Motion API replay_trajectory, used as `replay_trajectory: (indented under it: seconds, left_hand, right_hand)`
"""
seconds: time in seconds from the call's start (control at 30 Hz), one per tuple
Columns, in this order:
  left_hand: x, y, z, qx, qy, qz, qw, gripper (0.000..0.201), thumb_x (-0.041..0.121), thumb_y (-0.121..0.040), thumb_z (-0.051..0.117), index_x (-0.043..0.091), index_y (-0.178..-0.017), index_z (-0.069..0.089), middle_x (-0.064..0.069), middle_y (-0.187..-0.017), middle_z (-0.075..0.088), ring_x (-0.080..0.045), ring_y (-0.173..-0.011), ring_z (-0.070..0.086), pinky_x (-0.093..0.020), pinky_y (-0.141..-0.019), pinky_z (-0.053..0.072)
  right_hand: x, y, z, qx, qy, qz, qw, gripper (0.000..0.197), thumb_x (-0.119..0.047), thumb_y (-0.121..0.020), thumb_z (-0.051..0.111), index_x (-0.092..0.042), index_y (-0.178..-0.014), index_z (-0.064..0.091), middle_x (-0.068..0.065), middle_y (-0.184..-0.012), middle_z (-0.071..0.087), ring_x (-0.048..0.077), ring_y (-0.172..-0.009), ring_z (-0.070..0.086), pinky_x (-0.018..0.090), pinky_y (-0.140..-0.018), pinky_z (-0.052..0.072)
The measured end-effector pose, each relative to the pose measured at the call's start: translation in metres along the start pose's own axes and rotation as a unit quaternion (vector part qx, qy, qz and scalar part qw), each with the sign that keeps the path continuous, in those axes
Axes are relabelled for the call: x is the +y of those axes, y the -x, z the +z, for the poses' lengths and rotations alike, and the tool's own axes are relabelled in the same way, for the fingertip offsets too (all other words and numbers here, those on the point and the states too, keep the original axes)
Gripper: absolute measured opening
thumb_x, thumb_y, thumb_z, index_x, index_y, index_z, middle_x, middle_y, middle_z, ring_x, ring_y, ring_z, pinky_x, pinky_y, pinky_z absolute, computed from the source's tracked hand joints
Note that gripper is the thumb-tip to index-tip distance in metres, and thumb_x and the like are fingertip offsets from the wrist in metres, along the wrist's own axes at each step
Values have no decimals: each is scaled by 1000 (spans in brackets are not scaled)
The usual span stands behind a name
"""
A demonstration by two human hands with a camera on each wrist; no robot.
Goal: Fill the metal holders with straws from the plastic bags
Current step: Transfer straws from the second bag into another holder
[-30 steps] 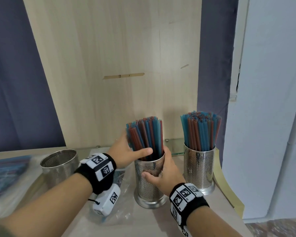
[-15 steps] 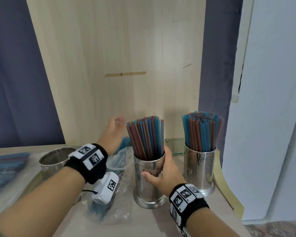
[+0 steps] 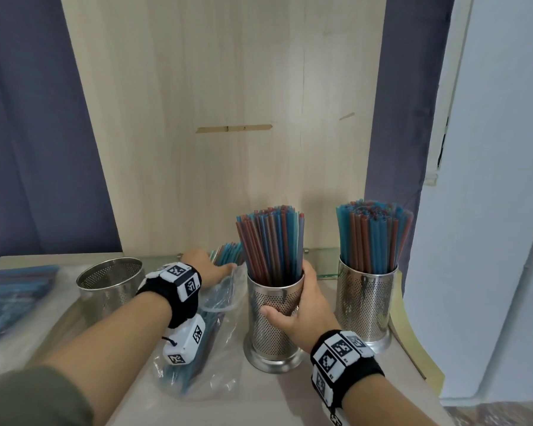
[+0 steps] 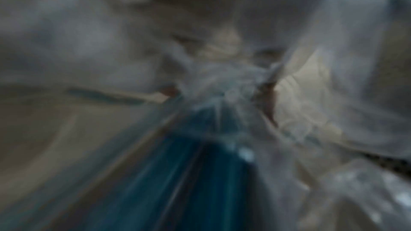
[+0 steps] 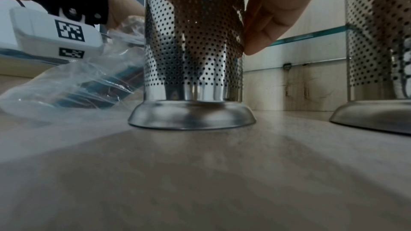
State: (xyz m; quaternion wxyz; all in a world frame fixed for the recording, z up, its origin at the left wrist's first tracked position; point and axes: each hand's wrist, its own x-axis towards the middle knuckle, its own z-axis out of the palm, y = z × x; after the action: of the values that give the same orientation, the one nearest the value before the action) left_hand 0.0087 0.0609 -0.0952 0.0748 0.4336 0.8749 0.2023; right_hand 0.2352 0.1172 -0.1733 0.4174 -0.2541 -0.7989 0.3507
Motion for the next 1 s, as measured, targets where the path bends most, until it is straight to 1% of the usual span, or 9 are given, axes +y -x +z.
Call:
replay_trajectory:
  seconds: [0.07, 0.13, 0.2, 0.3, 0.37, 0.53, 0.77, 0.87, 1.0]
  left_hand:
    - [-5, -4, 9, -13, 5, -6, 1000, 60, 75, -74, 61, 16, -85, 65, -3, -75, 67, -21, -72, 66, -29, -61, 53]
    - [-12, -10, 16, -28, 23, -12, 999, 66, 81, -70, 58, 19, -90, 68, -4, -81, 71, -21, -74, 70, -34, -70, 59]
    - [-17, -15, 18, -20, 72, -17, 997, 55, 74, -73, 64, 22, -92, 68, -4, -83, 72, -21, -75, 69, -35, -73, 59]
    - [-20, -18, 20, 15, 165, -25, 986, 40, 50, -82, 72, 13, -94, 68, -1, -68, 63, -17, -59, 59, -24, -54, 47]
    - [-22, -18, 23, 23, 204, -30, 978, 32, 41, -83, 74, 12, -92, 68, 0, -63, 60, -16, -53, 54, -22, -49, 42]
    - [-21, -18, 30, 14, 232, -32, 972, 27, 43, -79, 77, 17, -84, 69, -1, -61, 62, -18, -52, 56, -26, -53, 48]
    - [-22, -15, 24, 44, 285, -67, 955, 22, 32, -89, 68, 11, -83, 63, -4, -62, 56, -18, -53, 51, -23, -46, 37]
    - [-26, -13, 17, 75, 315, -88, 942, 21, 27, -85, 70, 8, -87, 62, -5, -62, 56, -21, -54, 51, -25, -50, 36]
    - [-24, -9, 2, 141, 391, -72, 907, 10, 14, -84, 67, 5, -82, 64, -10, -71, 63, -26, -70, 59, -33, -69, 52]
  right_hand:
    - [1, 0, 0, 2, -3, -2, 1000, 99, -48, -64, 85, -38, -143, 26, -22, -132, 53, -3, -124, 51, 26, -106, 46]
    - [1, -1, 0, 1, -4, -1, 1000, 99, -47, -64, 85, -39, -143, 26, -22, -131, 54, -3, -123, 51, 26, -106, 46]
    - [1, -1, 0, -2, -6, 0, 1000, 98, -47, -65, 84, -39, -143, 26, -22, -130, 54, -4, -123, 51, 25, -106, 45]
    - [2, -2, 0, -2, -6, 2, 1000, 99, -47, -64, 84, -39, -143, 26, -22, -131, 54, -3, -124, 51, 26, -107, 45]
    - [2, -2, 0, -2, -6, 3, 1000, 100, -47, -64, 84, -38, -144, 26, -21, -131, 54, -3, -124, 51, 26, -107, 45]
    - [0, -2, -1, -3, -7, 3, 1000, 99, -47, -64, 85, -37, -144, 26, -22, -131, 54, -4, -123, 51, 25, -107, 45]
    - [0, -2, 0, -4, -3, 5, 1000, 102, -48, -64, 85, -37, -146, 24, -21, -133, 53, -3, -125, 50, 26, -108, 45]
    - [1, -2, 0, -2, -1, 4, 1000, 102, -49, -64, 85, -38, -145, 24, -23, -133, 53, -4, -125, 50, 25, -107, 45]
    - [1, -2, 0, -3, -1, 0, 1000, 101, -49, -64, 85, -38, -145, 24, -23, -132, 53, -4, -125, 50, 23, -107, 44]
